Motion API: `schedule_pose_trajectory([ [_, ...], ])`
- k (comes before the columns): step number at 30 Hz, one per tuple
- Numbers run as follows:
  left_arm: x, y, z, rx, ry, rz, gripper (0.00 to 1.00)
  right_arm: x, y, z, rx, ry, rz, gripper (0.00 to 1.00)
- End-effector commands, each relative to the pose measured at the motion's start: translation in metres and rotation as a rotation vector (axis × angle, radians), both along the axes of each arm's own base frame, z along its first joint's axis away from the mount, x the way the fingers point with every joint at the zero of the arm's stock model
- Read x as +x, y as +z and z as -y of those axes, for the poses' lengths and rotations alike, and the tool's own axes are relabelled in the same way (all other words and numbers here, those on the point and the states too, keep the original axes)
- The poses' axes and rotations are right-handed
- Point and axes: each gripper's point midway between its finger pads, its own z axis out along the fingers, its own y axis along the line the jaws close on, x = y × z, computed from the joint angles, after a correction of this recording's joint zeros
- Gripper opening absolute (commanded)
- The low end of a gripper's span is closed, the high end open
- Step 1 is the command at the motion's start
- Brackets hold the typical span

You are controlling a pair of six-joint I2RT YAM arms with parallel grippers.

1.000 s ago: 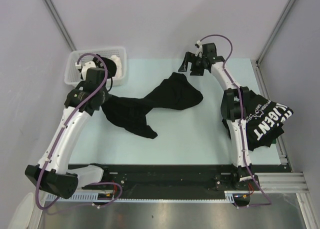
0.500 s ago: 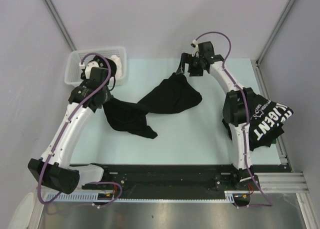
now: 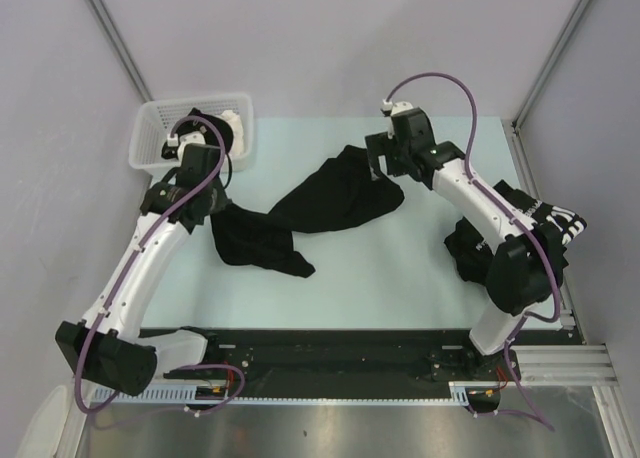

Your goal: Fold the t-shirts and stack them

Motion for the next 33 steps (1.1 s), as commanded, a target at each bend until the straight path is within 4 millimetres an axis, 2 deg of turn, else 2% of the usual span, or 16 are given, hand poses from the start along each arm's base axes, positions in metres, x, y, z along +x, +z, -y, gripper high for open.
schedule_pose_trajectory([
  [1,-0.003,0.008,0.007,-0.042,-0.051,0.055,0.00,-0.002,-0.041,0.050,0.101,-0.165,-0.149,1.00],
  [3,-0.005,0.007,0.008,-0.051,-0.056,0.055,0.00,-0.004,-0.061,0.052,0.110,-0.169,-0.207,1.00],
  [7,-0.012,0.008,0.009,-0.063,-0.069,0.054,0.00,0.006,-0.070,0.054,0.118,-0.159,-0.195,1.00],
  [9,-0.015,0.009,0.008,-0.062,-0.070,0.056,0.00,0.014,-0.070,0.053,0.154,-0.164,-0.184,0.96],
  [14,-0.020,0.010,0.006,-0.055,-0.068,0.047,0.00,0.017,-0.085,0.040,0.245,-0.152,-0.232,0.95],
  [19,-0.020,0.014,0.005,-0.059,-0.061,0.055,0.00,0.014,-0.102,0.040,0.248,-0.151,-0.271,0.93],
  [28,-0.019,0.011,0.010,-0.086,-0.054,0.047,0.00,-0.002,-0.133,0.048,0.268,-0.137,-0.367,0.76],
  [33,-0.017,0.010,0.012,-0.098,-0.053,0.040,0.00,-0.004,-0.141,0.058,0.277,-0.137,-0.382,0.72],
])
